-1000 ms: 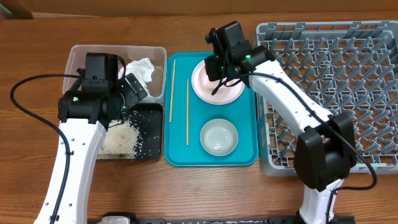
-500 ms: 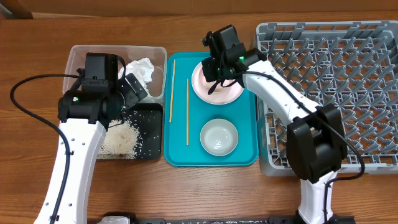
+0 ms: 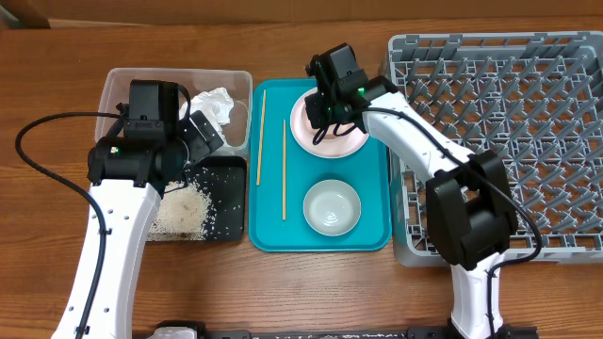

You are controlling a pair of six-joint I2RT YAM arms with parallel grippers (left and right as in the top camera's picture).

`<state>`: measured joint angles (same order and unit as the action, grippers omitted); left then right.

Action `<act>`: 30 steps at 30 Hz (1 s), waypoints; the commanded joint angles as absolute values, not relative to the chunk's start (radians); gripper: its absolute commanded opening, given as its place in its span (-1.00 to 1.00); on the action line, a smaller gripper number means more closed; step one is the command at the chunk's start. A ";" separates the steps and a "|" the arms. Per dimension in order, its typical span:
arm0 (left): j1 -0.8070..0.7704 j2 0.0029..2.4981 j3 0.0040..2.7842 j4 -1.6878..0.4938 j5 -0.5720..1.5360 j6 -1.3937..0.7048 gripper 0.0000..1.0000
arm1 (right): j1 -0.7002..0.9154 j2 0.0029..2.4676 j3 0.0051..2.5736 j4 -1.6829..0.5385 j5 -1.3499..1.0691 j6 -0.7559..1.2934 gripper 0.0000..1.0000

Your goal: Sort waste into correct bins and load items into the dishwasher

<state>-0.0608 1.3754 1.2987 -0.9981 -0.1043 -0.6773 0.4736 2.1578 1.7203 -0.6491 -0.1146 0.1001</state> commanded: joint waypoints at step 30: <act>-0.059 1.369 1.311 -0.995 -0.104 -0.661 1.00 | 0.110 1.924 1.856 -0.930 -0.785 -0.091 -0.92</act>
<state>-0.0608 1.3754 1.2987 -0.9985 -0.1043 -0.6773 0.1726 1.9007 1.8523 -0.9073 -0.5625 0.0280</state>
